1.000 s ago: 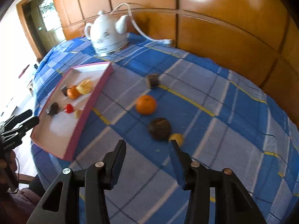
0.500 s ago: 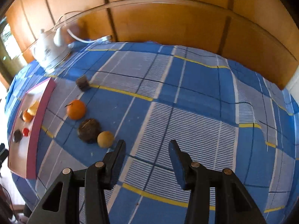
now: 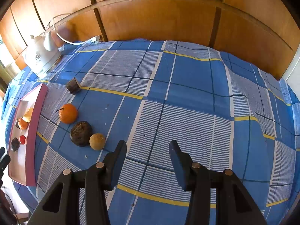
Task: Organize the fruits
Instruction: 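Move both open tools from the tray back toward the loose items, then grasp a second brown log slice with the left tool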
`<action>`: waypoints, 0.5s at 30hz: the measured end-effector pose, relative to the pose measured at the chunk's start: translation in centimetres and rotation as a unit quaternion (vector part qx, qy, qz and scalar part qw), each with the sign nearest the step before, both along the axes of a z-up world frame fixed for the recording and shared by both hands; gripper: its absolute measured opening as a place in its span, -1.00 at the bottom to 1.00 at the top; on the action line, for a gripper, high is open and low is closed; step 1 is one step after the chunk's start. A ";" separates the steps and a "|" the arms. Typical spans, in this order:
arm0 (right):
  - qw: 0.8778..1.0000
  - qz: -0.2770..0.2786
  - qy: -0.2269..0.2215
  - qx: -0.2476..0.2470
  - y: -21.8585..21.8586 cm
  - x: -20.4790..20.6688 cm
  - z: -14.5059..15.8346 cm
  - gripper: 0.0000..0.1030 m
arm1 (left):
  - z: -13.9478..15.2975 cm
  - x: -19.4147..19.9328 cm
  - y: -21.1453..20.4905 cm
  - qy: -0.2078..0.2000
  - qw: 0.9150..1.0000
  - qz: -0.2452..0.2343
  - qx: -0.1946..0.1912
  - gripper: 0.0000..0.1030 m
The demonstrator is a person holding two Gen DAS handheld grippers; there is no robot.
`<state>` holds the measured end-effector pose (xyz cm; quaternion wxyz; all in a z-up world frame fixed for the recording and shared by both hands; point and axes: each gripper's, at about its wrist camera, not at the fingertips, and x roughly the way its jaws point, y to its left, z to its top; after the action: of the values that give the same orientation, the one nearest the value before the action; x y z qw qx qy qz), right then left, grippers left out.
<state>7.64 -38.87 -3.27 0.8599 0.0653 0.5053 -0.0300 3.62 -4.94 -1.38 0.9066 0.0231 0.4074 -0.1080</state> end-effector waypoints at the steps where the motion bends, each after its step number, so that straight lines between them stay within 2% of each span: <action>1: 1.000 0.001 0.000 0.001 0.0 0.0 0.0 -0.07 | 0.2 0.3 -0.3 -0.002 1.000 -0.004 -0.001 0.39; 5: 1.000 0.003 0.000 0.005 0.1 0.0 0.1 -0.07 | 0.9 1.9 -1.9 -0.003 1.000 -0.026 -0.007 0.39; 10: 1.000 0.010 -0.001 0.009 0.4 0.0 0.3 -0.07 | 0.9 4.9 -4.6 0.016 0.998 -0.054 -0.021 0.38; 15: 1.000 0.016 -0.002 0.012 0.7 0.0 0.5 -0.07 | 0.0 8.6 -6.7 0.058 0.995 -0.064 -0.050 0.35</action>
<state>7.65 -38.17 -2.82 0.8603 0.0676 0.5051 -0.0098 12.18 -11.62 -1.43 0.8725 -0.0020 0.4513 -0.1874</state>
